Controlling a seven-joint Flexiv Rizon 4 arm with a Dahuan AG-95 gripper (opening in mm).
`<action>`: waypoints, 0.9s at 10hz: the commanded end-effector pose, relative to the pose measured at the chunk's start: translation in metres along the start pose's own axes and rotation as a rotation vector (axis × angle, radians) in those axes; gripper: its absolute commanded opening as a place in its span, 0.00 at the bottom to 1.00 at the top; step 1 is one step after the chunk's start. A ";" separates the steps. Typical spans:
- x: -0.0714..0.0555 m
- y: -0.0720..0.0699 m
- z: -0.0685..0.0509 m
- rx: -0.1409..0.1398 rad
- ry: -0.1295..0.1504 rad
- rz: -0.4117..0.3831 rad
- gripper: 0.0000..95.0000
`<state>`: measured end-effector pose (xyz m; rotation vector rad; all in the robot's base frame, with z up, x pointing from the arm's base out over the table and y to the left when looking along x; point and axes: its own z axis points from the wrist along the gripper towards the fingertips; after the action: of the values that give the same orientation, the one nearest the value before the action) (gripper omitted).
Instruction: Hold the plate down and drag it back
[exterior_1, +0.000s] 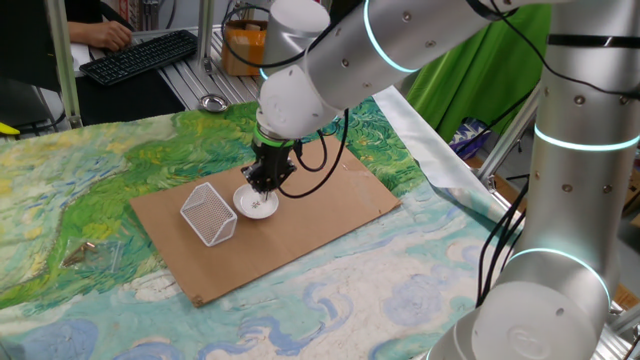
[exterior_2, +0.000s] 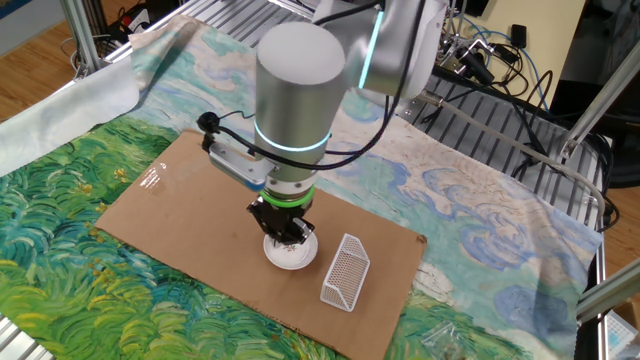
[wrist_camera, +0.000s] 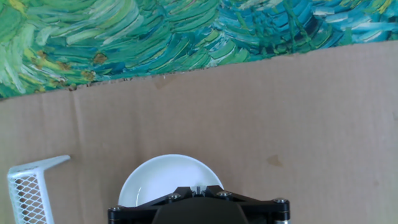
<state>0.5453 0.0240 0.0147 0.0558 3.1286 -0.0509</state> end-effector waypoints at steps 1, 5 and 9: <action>0.000 -0.001 -0.002 0.023 0.000 -0.007 0.00; 0.000 -0.001 -0.002 0.040 0.000 -0.005 0.00; 0.000 -0.001 -0.002 0.068 -0.002 -0.012 0.00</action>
<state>0.5451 0.0222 0.0168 0.0388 3.1245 -0.1611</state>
